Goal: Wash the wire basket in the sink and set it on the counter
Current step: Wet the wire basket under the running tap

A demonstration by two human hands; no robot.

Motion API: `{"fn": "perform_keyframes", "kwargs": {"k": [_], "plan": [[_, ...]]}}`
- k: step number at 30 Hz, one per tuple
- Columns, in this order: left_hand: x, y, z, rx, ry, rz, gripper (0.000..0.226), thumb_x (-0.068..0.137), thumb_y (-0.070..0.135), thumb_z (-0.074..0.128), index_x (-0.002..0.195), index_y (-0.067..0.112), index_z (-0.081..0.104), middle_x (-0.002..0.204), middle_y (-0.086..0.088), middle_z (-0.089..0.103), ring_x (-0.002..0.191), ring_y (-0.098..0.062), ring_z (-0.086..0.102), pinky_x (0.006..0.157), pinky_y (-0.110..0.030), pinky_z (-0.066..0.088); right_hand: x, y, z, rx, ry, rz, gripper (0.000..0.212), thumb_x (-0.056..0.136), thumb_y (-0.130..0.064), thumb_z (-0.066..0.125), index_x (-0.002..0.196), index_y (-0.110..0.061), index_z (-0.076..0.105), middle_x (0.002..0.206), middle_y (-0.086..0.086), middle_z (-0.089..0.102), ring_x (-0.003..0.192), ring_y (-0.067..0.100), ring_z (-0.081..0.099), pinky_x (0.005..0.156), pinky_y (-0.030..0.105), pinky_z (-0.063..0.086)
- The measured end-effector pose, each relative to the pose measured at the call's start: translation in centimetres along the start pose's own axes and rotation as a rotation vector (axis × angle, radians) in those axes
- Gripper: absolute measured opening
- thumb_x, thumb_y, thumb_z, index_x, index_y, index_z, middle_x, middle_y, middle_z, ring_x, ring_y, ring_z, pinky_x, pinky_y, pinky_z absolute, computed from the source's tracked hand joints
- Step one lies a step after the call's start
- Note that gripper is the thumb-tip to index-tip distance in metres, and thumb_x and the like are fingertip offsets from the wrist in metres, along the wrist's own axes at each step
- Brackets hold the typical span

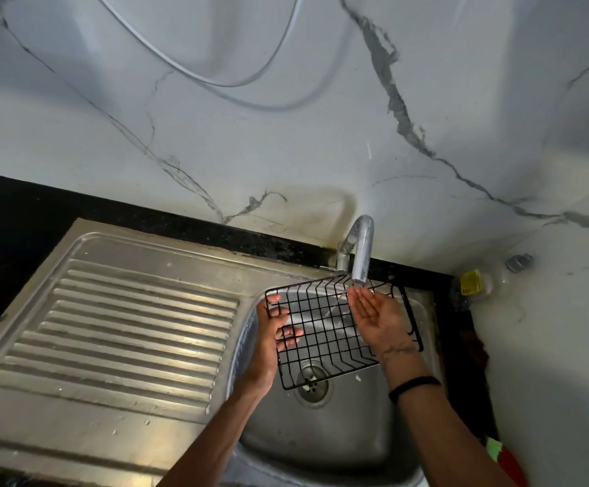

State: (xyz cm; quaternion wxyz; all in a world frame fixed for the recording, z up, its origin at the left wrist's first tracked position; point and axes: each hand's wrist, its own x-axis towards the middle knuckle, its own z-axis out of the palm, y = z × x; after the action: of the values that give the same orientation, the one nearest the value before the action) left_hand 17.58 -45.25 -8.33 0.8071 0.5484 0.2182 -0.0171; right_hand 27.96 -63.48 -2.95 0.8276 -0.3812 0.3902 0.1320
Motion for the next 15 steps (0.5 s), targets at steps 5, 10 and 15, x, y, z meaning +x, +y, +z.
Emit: {"fn": "perform_keyframes", "kwargs": {"k": [5,10,15], "plan": [[-0.2,0.0,0.1,0.012,0.016,0.026,0.045,0.09,0.042,0.052,0.132,0.027,0.051,0.132,-0.014,0.06,0.1,-0.03,0.071,0.089,-0.043,0.058,-0.6,4.0,0.7,-0.095,-0.128,0.09,0.033,0.106,-0.021,0.048,0.11,0.006,0.066,0.1,0.022,0.077,0.101,0.032,0.072,0.098,0.042,0.055],[0.2,0.9,-0.4,0.055,0.029,0.067,0.067,0.08,0.058,0.057,0.136,0.024,0.047,0.135,-0.009,0.055,0.119,-0.039,0.062,0.079,-0.026,0.058,-0.1,1.6,1.2,0.039,-0.073,0.092,0.032,0.103,-0.017,0.048,0.098,0.008,0.068,0.099,0.025,0.076,0.089,0.032,0.077,0.089,0.039,0.059],[1.0,1.1,-0.4,0.052,0.039,0.07,0.061,0.089,0.066,0.052,0.137,0.028,0.046,0.142,-0.005,0.054,0.123,-0.037,0.06,0.082,-0.026,0.057,-0.8,1.0,2.1,0.001,-0.092,0.057,0.022,0.099,-0.01,0.054,0.101,0.009,0.066,0.098,0.025,0.076,0.088,0.032,0.077,0.087,0.036,0.062]]}}
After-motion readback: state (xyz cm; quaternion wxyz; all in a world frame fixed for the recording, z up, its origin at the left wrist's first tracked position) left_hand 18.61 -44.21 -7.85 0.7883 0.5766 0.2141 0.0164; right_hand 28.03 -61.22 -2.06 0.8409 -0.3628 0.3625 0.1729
